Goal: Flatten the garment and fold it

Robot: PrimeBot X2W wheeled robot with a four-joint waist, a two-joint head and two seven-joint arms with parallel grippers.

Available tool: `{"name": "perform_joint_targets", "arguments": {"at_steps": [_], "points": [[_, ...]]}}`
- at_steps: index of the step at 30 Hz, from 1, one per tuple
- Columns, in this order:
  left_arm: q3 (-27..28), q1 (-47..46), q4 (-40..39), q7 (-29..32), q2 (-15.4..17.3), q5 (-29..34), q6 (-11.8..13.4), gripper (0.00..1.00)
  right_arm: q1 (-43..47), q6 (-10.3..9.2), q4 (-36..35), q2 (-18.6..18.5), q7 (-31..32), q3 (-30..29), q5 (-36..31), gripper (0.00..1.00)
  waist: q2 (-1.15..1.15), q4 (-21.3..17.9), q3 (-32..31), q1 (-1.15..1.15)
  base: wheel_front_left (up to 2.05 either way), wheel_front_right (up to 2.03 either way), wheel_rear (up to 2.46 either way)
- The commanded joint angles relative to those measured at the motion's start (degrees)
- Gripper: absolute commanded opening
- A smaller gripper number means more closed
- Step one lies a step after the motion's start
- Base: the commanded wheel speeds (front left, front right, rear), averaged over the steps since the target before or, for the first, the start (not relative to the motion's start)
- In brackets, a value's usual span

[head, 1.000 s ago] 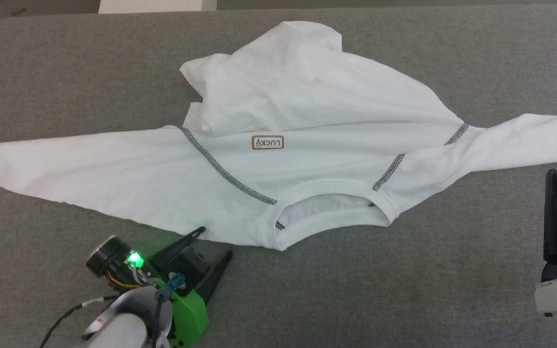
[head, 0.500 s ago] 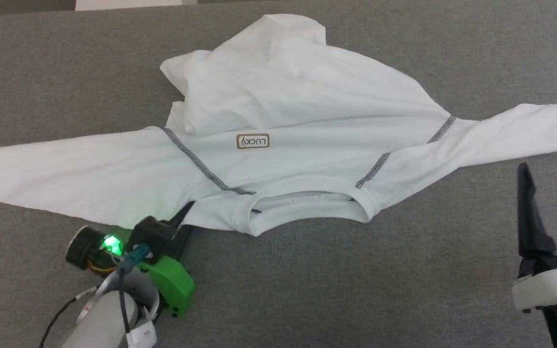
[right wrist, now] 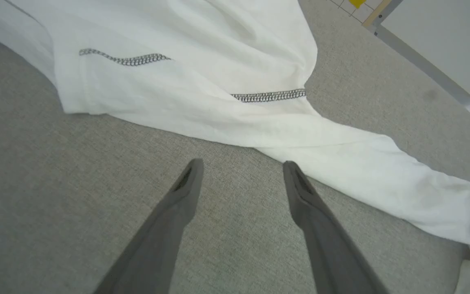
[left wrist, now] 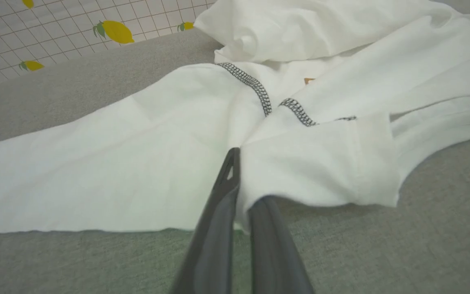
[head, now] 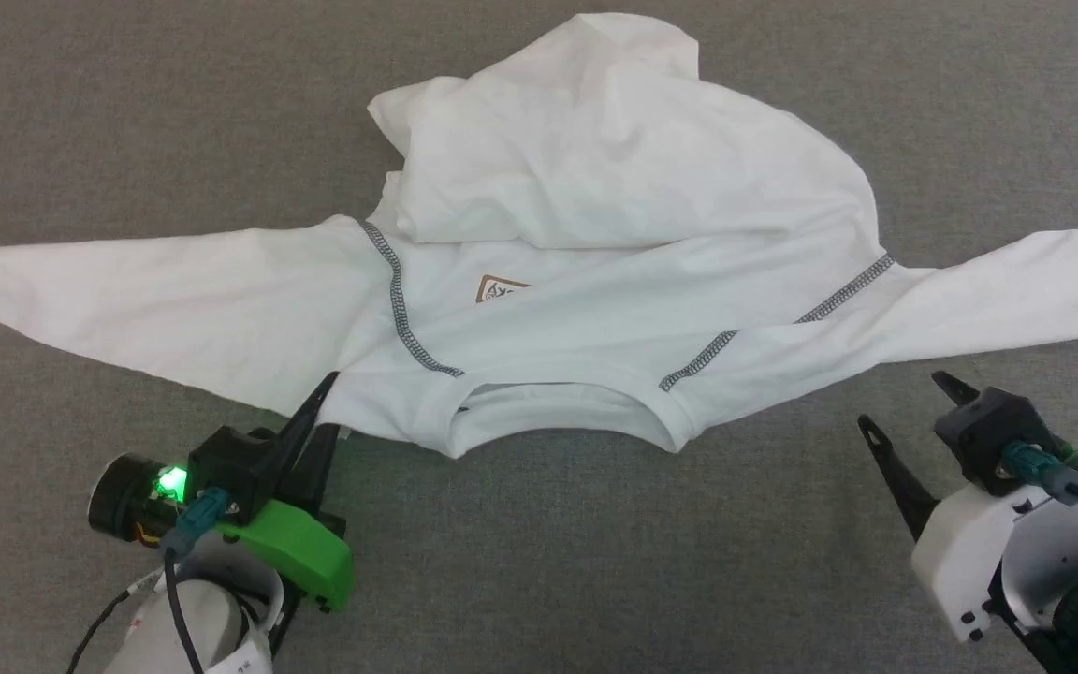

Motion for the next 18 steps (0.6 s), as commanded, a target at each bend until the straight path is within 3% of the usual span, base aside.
{"name": "perform_joint_targets", "arguments": {"at_steps": [1,9,18], "points": [[-0.2,-1.1,-0.3,-0.2,-0.5,-0.1,-0.3,0.00,-2.7,-0.10,0.5,-2.0,0.3,1.8,0.3,1.00,0.00,1.4,1.7,0.00,0.00,0.00,0.00],[-1.8,-3.9,0.8,-0.8,-2.3,-0.2,-1.0,0.00,-11.8,-0.10,5.0,-12.4,2.2,12.7,2.2,1.00,0.00,3.7,4.9,0.00,0.00,0.00,0.00],[-2.6,-5.6,2.7,-2.0,-3.4,-0.4,-1.4,0.00,-19.3,-0.10,9.9,-18.0,1.5,22.3,3.2,1.00,0.00,5.8,6.5,0.00,0.00,0.00,0.00]]}}
